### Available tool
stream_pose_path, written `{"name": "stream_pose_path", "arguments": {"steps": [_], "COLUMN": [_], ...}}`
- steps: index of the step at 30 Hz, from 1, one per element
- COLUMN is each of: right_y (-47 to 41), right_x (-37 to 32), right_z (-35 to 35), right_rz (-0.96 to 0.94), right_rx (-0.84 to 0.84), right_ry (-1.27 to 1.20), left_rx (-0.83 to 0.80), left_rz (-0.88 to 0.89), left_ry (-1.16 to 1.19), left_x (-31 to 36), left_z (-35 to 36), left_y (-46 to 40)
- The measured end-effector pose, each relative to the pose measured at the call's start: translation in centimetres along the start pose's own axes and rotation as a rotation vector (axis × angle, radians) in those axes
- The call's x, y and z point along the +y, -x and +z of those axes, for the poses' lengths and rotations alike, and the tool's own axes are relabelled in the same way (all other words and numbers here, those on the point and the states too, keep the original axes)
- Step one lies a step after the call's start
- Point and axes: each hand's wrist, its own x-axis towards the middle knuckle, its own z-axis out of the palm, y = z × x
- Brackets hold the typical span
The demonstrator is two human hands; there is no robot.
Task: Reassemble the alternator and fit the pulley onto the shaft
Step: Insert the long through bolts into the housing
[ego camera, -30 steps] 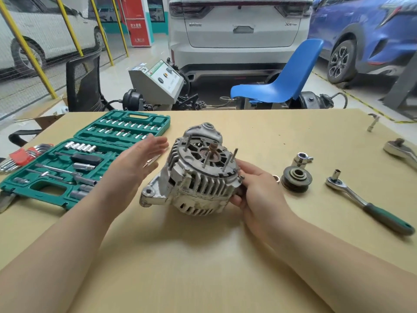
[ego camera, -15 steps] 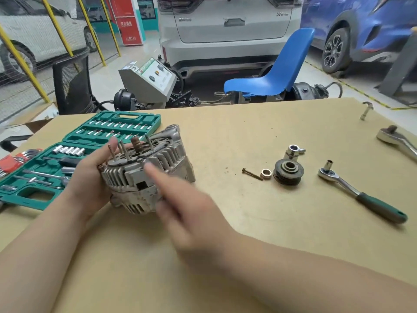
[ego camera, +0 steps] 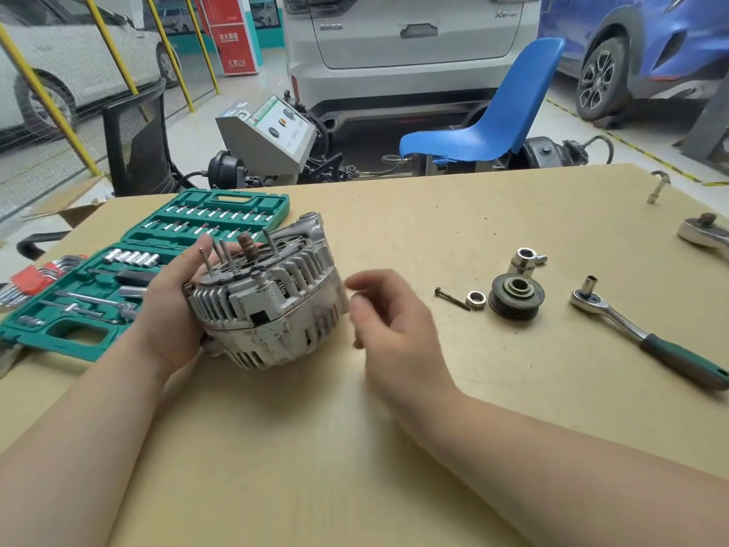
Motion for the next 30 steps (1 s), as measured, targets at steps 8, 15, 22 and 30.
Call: {"name": "stream_pose_path", "arguments": {"steps": [8,15,22,30], "right_y": [-3.0,-6.3,-7.2,-6.6], "right_x": [0.4,0.6,0.8,1.1], "right_z": [-1.0,-5.8,-7.2,-7.4], "right_rz": [0.125,0.214,0.242,0.221], "right_rx": [0.185,0.348,0.262,0.321], "right_ry": [-0.133,-0.156,-0.204,-0.171], "left_rx": [-0.097,-0.091,0.052,0.229], "left_rz": [-0.050,0.032,0.157,0.008], "left_ry": [-0.065,-0.338,-0.219,0.087], "left_x": [-0.9,-4.1,-5.9,-4.3], "left_z": [5.6,11.3,10.7,9.5], "left_y": [2.9,5.4,6.2,-0.1]}}
